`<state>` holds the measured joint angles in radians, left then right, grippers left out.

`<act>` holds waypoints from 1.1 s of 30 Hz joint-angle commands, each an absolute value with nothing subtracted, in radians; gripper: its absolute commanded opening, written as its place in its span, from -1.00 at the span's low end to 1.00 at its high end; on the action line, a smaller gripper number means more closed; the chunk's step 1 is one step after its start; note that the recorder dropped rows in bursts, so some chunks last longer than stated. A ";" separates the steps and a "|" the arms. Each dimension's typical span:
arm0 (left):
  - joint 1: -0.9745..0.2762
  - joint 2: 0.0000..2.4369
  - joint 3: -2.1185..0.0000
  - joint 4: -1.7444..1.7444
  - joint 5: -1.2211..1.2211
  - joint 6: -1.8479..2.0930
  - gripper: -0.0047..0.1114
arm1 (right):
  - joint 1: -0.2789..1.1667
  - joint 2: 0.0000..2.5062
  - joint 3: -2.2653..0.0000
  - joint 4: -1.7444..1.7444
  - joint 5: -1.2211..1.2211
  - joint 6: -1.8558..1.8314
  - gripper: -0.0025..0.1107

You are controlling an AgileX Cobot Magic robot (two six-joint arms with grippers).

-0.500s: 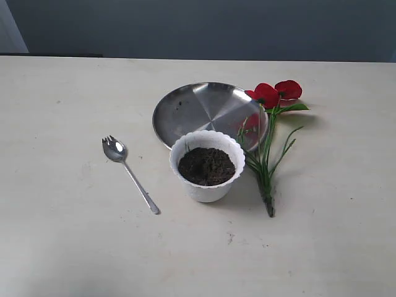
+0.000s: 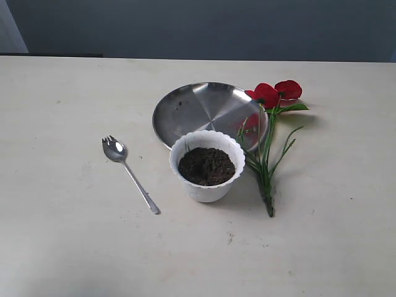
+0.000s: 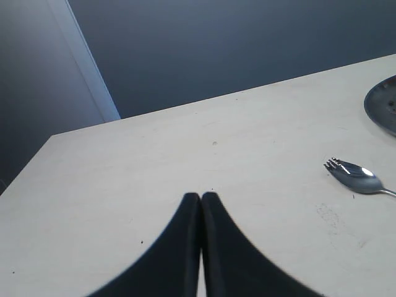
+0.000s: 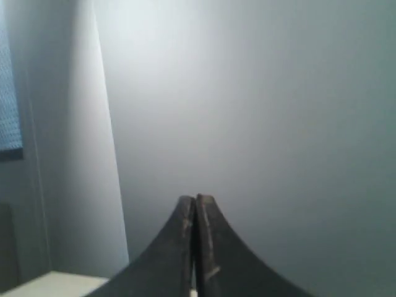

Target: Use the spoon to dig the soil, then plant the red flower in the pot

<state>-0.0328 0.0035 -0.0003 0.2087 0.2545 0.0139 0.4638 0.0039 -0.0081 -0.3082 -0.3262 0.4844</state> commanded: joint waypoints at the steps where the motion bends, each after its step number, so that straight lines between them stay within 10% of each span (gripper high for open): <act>1: -0.032 0.000 0.000 0.204 0.244 0.011 -0.91 | 0.459 0.000 0.000 -0.232 -0.469 0.562 -0.97; 33: -0.032 0.000 0.000 0.204 0.244 0.011 -0.91 | 0.459 0.088 -0.175 0.104 -0.668 0.522 -0.97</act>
<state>-0.0328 0.0035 -0.0003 0.2087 0.2545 0.0139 0.4638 0.0336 -0.0703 0.2302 -0.7875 0.5789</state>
